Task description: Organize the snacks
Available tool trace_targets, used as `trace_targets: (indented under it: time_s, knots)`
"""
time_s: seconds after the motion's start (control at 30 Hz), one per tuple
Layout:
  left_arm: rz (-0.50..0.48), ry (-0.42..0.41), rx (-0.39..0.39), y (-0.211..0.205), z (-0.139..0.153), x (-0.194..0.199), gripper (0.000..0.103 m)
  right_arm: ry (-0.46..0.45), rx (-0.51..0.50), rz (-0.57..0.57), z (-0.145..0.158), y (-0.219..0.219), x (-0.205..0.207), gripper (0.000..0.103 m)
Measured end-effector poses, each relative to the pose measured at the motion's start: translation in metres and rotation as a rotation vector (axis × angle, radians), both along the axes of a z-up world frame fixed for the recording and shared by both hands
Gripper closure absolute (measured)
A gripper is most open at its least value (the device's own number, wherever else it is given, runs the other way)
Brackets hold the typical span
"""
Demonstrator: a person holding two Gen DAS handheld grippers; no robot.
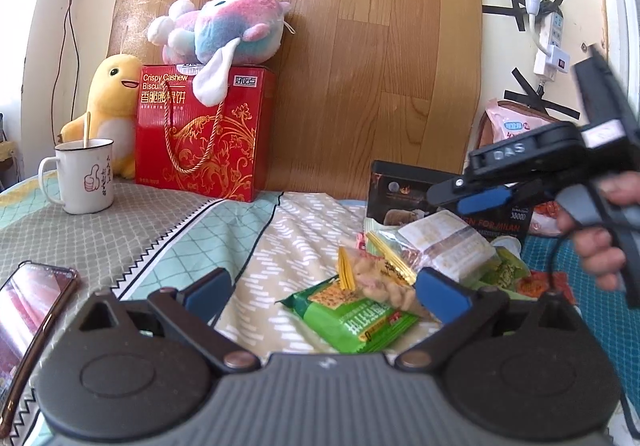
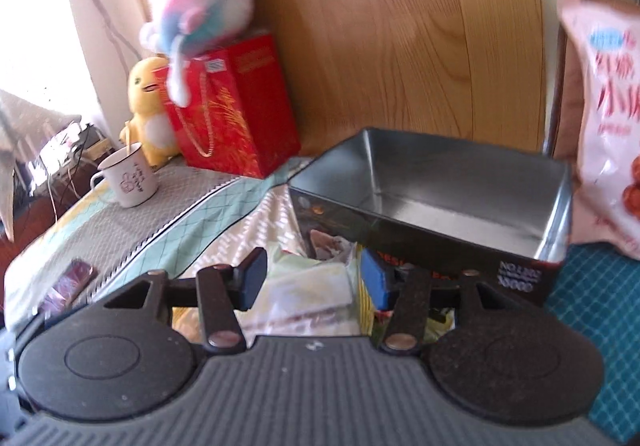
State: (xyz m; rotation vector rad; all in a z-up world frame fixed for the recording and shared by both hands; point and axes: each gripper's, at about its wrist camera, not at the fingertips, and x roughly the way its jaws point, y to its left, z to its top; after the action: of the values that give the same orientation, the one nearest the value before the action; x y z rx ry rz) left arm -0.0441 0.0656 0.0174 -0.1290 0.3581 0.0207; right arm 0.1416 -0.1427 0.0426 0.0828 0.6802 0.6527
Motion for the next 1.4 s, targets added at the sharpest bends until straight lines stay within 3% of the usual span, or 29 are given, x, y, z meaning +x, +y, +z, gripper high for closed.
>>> trace_targets:
  time_s: [0.13,0.2,0.3,0.57,0.7,0.83,1.0,1.2,1.4]
  knots:
    - [0.000,-0.002,-0.008,0.001,0.001,0.000,0.001,0.143,0.047,-0.027,-0.012,-0.008,0.018,0.049]
    - [0.002,-0.004,-0.012,0.002,0.001,-0.001,0.001,0.191,0.097,-0.004,-0.015,-0.012,0.018,0.062]
    - [0.006,-0.005,-0.018,0.002,0.001,-0.001,0.001,0.144,0.075,0.005,-0.013,-0.013,-0.001,0.076]
    - [0.023,-0.009,-0.045,0.007,0.001,-0.001,0.001,-0.084,0.072,0.128,-0.001,-0.027,-0.081,0.086]
    - [0.025,-0.008,-0.064,0.010,0.001,-0.002,0.001,-0.122,0.125,0.194,-0.002,-0.050,-0.113,0.086]
    - [0.015,-0.012,-0.079,0.012,0.001,-0.004,0.001,-0.051,0.197,0.279,-0.010,-0.060,-0.129,0.086]
    - [0.000,-0.012,-0.109,0.016,0.001,-0.005,0.000,0.000,0.182,0.349,-0.024,-0.048,-0.157,0.082]
    - [-0.005,0.000,-0.159,0.023,0.000,-0.006,0.000,0.035,0.200,0.340,-0.032,-0.038,-0.161,0.082]
    - [-0.002,-0.002,-0.187,0.027,-0.001,-0.008,0.000,-0.037,0.234,0.309,-0.019,-0.027,-0.147,0.082]
